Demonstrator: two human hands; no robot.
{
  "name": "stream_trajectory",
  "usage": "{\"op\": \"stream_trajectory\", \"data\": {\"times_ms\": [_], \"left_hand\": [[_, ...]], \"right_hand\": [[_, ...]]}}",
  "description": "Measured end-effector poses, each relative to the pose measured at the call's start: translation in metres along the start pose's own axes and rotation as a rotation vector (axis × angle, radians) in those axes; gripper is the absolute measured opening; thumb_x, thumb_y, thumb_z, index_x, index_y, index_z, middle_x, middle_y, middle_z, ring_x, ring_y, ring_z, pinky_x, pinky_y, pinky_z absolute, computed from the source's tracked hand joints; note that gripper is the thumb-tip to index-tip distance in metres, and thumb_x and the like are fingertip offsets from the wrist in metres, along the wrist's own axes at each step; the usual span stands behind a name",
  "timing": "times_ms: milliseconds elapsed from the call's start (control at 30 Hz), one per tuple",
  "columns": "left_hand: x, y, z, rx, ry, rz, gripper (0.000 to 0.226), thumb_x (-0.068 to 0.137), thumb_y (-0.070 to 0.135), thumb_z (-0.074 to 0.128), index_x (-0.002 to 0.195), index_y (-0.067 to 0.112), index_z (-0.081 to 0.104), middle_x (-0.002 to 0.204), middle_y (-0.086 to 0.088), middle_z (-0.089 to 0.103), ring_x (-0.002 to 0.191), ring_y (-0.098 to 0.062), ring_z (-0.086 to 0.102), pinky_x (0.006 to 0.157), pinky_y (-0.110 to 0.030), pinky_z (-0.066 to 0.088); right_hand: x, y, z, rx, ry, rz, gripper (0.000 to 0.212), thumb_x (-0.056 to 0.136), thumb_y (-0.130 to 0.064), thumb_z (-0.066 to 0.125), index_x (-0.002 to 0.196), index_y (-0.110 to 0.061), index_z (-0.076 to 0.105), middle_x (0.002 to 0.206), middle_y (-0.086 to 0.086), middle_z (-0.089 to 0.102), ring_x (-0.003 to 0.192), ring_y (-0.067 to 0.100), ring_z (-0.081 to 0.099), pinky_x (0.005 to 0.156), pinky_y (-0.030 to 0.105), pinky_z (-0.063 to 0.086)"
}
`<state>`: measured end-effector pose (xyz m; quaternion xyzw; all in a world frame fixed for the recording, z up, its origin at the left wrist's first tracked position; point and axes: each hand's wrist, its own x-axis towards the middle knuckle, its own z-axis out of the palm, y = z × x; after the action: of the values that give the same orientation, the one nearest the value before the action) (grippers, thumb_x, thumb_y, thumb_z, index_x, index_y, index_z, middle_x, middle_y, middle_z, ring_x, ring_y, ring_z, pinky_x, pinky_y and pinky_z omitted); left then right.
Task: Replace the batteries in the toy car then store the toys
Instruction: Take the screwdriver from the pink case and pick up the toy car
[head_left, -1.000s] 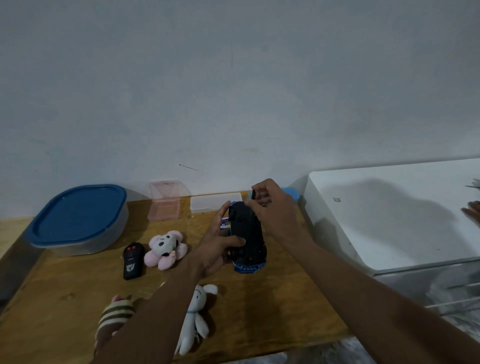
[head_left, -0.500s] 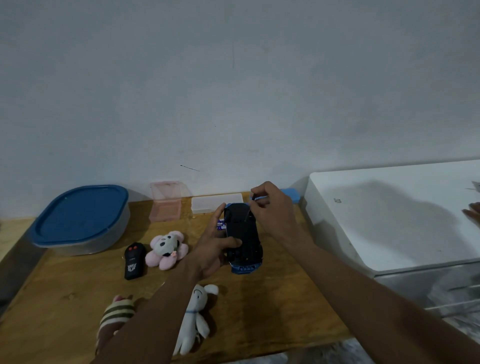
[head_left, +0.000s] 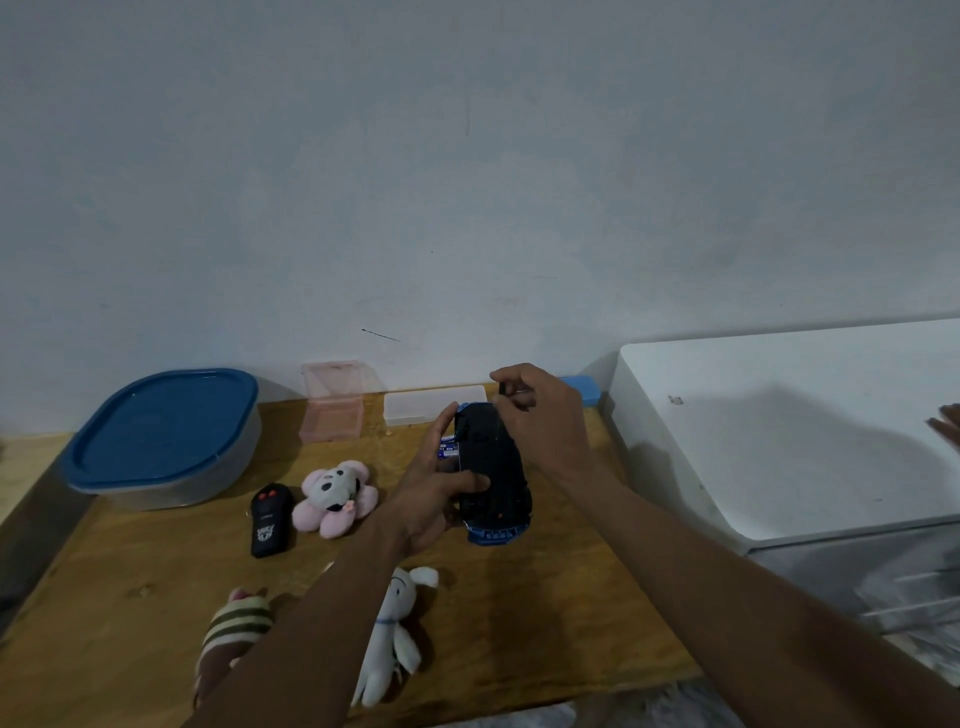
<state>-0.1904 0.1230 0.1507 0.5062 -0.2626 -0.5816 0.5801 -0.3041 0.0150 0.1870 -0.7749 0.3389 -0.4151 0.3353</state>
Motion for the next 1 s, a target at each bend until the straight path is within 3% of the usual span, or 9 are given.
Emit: {"op": "stream_trajectory", "data": {"times_ms": [67,167,267,333,467,600,767,1000], "left_hand": [[0.000,0.000,0.000,-0.001,0.000,0.001,0.092,0.080,-0.021,0.053,0.133,0.052,0.039,0.124,-0.018,0.063,0.112,-0.044,0.059,0.086,-0.059,0.051],[0.000,0.000,0.002,0.001,-0.006,0.002,0.091,0.080,-0.021,0.054,0.132,0.052,0.039,0.124,-0.017,0.062,0.112,-0.044,0.059,0.084,-0.058,0.052],[0.000,0.002,0.004,0.001,-0.004,0.003,0.090,0.081,-0.021,0.052,0.132,0.052,0.038,0.122,-0.018,0.064,0.110,-0.044,0.060,0.080,-0.054,0.053],[0.000,0.001,0.004,-0.009,-0.011,0.001,0.092,0.081,-0.022,0.051,0.136,0.049,0.036,0.122,-0.019,0.064,0.111,-0.045,0.059,0.082,-0.054,0.052],[0.001,0.001,0.005,-0.005,-0.011,-0.007,0.093,0.081,-0.022,0.050,0.138,0.049,0.033,0.123,-0.019,0.063,0.111,-0.045,0.059,0.083,-0.057,0.052],[0.002,0.001,0.004,0.003,-0.009,-0.006,0.093,0.081,-0.022,0.050,0.139,0.049,0.033,0.122,-0.019,0.063,0.111,-0.045,0.059,0.083,-0.057,0.052],[0.002,-0.001,0.005,0.003,0.007,-0.007,0.093,0.081,-0.022,0.050,0.138,0.049,0.034,0.123,-0.019,0.062,0.110,-0.044,0.059,0.082,-0.056,0.053],[0.010,-0.012,0.011,-0.016,0.020,-0.026,0.095,0.079,-0.023,0.048,0.141,0.046,0.032,0.122,-0.021,0.063,0.111,-0.045,0.058,0.084,-0.057,0.052]], "right_hand": [[0.000,0.000,0.000,-0.003,-0.012,-0.008,0.024,0.084,-0.004,0.064,0.103,-0.017,0.069,0.090,-0.010,0.067,0.076,-0.007,0.060,0.069,0.003,0.048],[0.000,-0.001,-0.001,-0.017,-0.021,0.001,0.024,0.084,-0.011,0.068,0.107,-0.018,0.067,0.095,-0.009,0.066,0.075,0.001,0.061,0.065,0.007,0.050],[0.000,0.002,-0.003,-0.015,0.005,0.005,0.024,0.084,-0.007,0.067,0.105,-0.018,0.067,0.095,-0.005,0.067,0.076,0.003,0.062,0.068,0.010,0.053],[0.001,0.003,-0.003,-0.017,-0.018,0.006,0.026,0.084,-0.002,0.063,0.104,-0.018,0.068,0.094,-0.005,0.069,0.079,-0.001,0.061,0.070,0.004,0.050],[0.003,0.000,-0.004,0.003,-0.019,0.033,0.017,0.083,-0.011,0.068,0.098,-0.020,0.068,0.089,-0.008,0.068,0.079,0.003,0.064,0.068,0.005,0.050],[0.002,0.005,-0.004,-0.017,-0.012,0.013,0.019,0.084,-0.004,0.064,0.096,-0.017,0.068,0.089,-0.010,0.067,0.084,0.003,0.063,0.073,0.005,0.049],[0.001,0.007,-0.004,0.000,-0.101,0.047,0.021,0.083,-0.011,0.068,0.102,-0.022,0.064,0.094,-0.004,0.068,0.082,0.009,0.064,0.070,0.016,0.056],[-0.005,0.013,-0.014,0.041,-0.115,0.175,0.038,0.088,-0.003,0.057,0.118,-0.026,0.051,0.101,0.004,0.071,0.091,0.012,0.067,0.076,0.029,0.059]]}}
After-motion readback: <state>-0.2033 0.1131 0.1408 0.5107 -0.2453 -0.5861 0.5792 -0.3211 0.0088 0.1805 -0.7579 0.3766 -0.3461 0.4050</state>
